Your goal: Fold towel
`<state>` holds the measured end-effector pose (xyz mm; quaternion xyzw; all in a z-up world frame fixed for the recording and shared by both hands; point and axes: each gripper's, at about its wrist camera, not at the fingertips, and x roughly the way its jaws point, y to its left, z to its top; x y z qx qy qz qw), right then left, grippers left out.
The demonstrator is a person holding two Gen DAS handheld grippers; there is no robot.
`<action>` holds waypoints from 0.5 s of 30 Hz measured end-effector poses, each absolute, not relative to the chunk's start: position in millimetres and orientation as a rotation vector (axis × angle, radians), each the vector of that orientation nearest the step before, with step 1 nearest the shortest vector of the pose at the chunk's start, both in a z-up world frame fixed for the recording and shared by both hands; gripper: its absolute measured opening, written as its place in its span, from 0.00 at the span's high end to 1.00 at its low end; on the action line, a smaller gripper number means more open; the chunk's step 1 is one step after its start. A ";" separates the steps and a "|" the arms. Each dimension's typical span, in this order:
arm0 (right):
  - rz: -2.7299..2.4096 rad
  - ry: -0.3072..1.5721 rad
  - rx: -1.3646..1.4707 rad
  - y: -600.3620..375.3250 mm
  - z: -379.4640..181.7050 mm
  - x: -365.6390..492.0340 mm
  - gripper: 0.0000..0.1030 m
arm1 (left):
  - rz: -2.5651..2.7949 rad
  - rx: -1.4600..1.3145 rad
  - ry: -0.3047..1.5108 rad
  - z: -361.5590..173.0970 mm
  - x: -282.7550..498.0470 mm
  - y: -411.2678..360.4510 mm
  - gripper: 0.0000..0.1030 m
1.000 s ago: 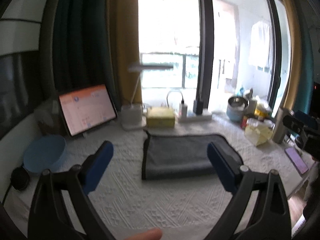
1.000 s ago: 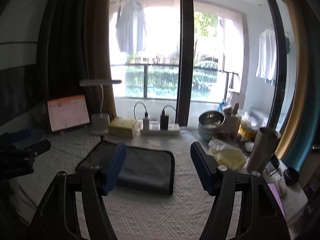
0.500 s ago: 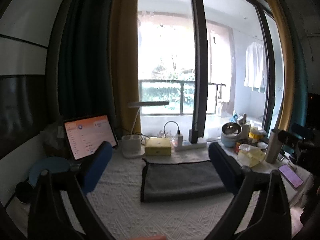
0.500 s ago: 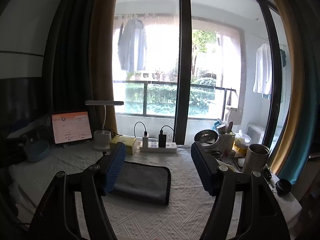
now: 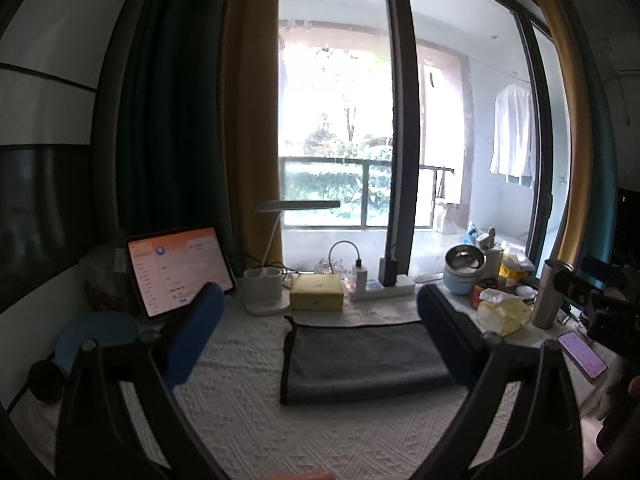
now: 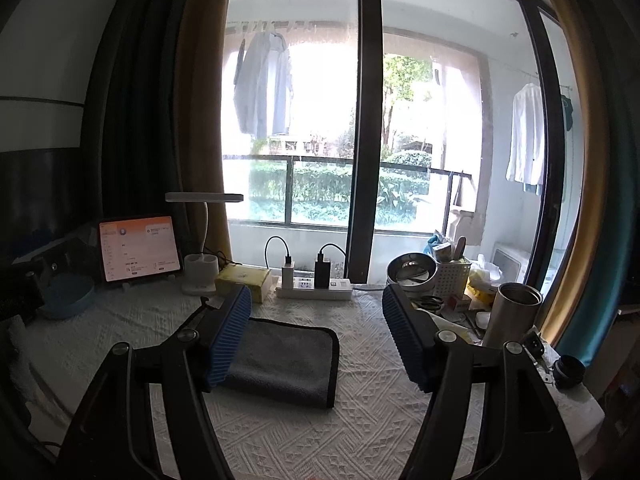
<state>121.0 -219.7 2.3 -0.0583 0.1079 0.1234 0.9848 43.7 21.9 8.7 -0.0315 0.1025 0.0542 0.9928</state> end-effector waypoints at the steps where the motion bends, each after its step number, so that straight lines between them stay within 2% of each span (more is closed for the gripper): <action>1: 0.248 0.218 -0.117 -219.7 2.3 121.1 0.31 | 0.109 -0.063 0.209 8.6 44.0 22.0 0.05; 15: 0.250 0.225 -0.131 -217.5 -1.9 122.3 0.31 | 0.123 -0.067 0.218 5.3 45.7 25.3 0.05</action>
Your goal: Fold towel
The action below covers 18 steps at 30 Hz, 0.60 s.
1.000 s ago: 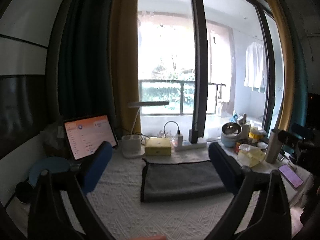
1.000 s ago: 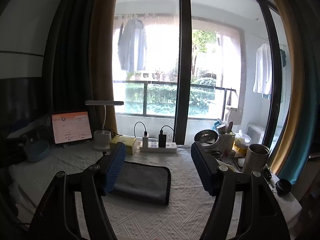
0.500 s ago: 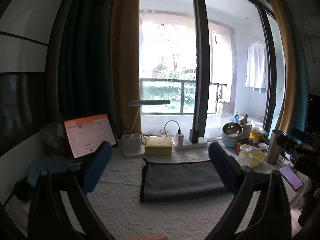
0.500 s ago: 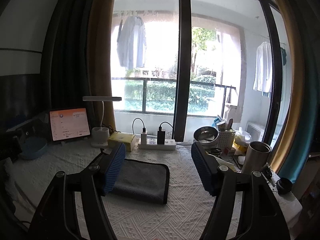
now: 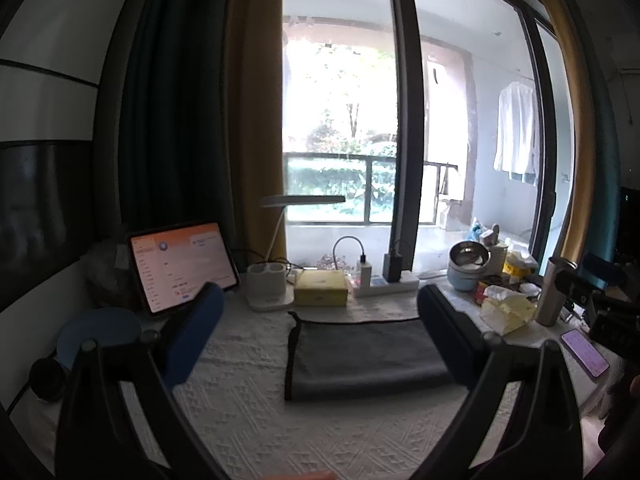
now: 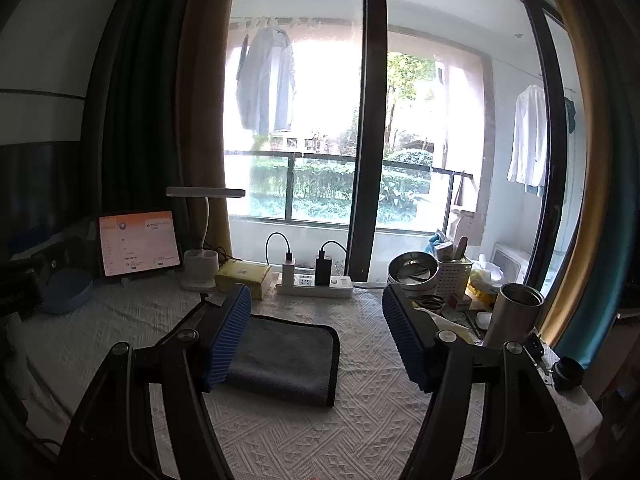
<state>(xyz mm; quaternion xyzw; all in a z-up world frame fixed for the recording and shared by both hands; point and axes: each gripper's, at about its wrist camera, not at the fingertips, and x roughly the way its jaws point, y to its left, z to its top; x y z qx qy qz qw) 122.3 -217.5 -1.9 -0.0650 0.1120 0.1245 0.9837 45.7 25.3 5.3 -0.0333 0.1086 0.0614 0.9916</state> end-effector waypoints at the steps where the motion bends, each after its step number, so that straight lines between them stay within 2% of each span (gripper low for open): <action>1: 0.251 0.226 -0.132 -217.4 -2.3 122.4 0.31 | 0.123 -0.068 0.218 5.0 45.6 25.8 0.05; 18: 0.251 0.227 -0.134 -216.1 -2.3 122.8 0.31 | 0.124 -0.072 0.212 5.4 43.8 26.5 0.05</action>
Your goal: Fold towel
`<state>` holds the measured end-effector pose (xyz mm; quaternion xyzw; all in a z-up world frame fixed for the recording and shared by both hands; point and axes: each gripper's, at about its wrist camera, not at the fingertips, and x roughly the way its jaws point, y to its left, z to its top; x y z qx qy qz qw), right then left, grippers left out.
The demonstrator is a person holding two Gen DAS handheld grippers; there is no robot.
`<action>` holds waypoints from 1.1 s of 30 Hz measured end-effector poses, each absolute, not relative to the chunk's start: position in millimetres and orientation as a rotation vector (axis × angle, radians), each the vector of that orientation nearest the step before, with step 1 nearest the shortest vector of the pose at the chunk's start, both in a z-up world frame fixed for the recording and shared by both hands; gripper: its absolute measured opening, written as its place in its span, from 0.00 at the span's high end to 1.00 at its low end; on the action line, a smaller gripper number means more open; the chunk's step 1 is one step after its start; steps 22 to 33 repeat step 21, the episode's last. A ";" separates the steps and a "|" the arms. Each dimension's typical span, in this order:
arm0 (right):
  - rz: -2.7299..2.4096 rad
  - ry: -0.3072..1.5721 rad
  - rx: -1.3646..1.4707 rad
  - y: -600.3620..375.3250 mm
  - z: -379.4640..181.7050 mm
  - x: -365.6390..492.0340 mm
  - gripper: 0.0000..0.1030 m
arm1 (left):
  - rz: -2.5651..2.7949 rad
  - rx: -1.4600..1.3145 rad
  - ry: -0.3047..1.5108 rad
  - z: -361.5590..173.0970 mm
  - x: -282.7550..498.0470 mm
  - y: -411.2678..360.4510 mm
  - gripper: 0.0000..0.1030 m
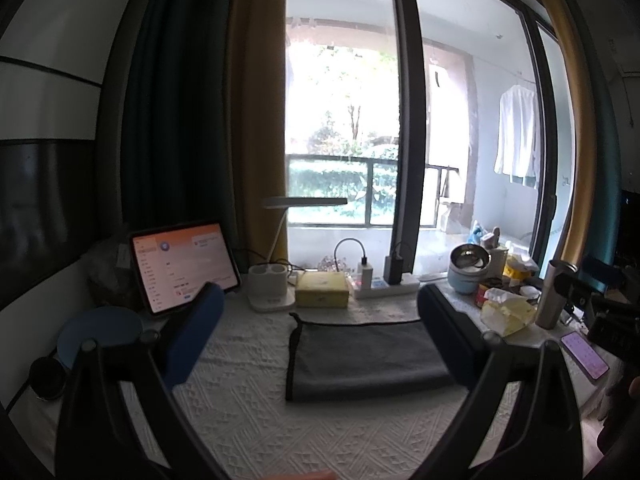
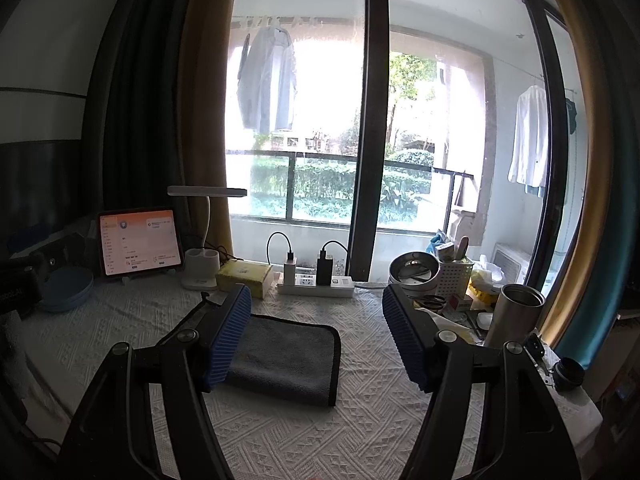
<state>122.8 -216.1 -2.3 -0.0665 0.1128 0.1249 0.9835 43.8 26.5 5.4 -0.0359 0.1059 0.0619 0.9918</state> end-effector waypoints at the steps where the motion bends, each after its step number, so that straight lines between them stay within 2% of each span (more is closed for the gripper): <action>1: 0.252 0.227 -0.134 -216.3 -2.7 122.8 0.31 | 0.124 -0.072 0.212 6.0 43.9 26.5 0.05; 33: 0.256 0.235 -0.128 -212.3 -2.7 125.6 0.31 | 0.125 -0.053 0.235 -4.7 53.7 31.2 0.05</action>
